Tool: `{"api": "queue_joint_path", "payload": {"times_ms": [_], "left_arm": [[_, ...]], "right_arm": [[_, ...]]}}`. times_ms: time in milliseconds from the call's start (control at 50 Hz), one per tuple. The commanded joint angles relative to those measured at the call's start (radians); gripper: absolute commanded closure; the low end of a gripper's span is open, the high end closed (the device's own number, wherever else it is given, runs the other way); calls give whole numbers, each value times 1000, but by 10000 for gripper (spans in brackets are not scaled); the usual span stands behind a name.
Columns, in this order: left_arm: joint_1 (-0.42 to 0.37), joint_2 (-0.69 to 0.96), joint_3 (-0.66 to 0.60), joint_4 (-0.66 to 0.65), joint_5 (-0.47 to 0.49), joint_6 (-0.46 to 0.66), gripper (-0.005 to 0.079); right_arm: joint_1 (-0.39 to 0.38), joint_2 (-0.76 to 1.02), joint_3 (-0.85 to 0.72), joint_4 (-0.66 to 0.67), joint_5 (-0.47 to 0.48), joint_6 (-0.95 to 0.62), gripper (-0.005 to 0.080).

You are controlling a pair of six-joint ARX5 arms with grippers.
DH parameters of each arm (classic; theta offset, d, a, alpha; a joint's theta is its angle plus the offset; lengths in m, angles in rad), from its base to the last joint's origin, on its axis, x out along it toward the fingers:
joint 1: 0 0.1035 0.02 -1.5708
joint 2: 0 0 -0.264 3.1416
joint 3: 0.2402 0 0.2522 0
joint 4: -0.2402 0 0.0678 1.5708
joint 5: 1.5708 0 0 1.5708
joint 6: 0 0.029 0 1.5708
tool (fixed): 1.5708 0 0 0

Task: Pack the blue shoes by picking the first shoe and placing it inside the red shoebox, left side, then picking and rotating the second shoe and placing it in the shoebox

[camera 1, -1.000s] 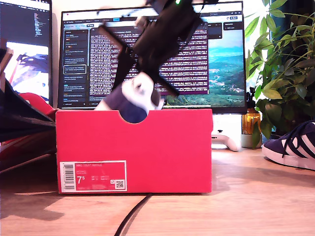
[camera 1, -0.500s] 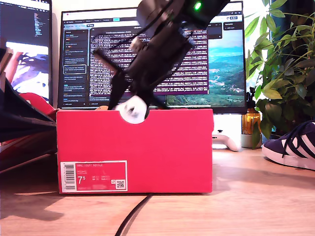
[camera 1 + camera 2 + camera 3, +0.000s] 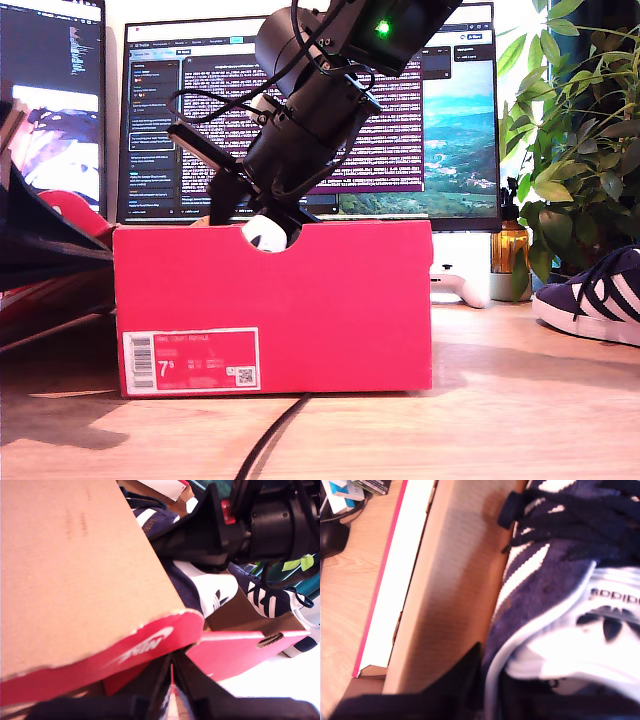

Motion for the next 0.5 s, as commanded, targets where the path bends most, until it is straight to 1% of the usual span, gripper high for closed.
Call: {"api": "queue_joint_path", "payload": {"times_ms": [0,80,220,320,360,380,420,480], "left_arm": [[-3,5,-19,4,2,-1,762],[-3,5,-19,-6,2,2,762],[-3,5,-19,-16,2,2,762],[-3,5,-19,-15,2,2,762],[-3,5,-19,-16,2,2,762],[-3,5,-19,-16,2,2,762],[-3,5,-19,-15,2,2,762],[-3,5,-19,-15,2,2,762]], "right_arm": [[11,-6,27,21,-14,1,365],[13,-6,27,16,-31,0,355],[18,-7,40,4,-31,-1,354],[17,-7,82,-52,-22,-2,355],[17,-7,100,-84,8,-2,365],[17,-7,106,-97,21,-2,378],[17,-7,116,-116,29,-3,433],[18,-7,121,-122,28,-4,571]]}}
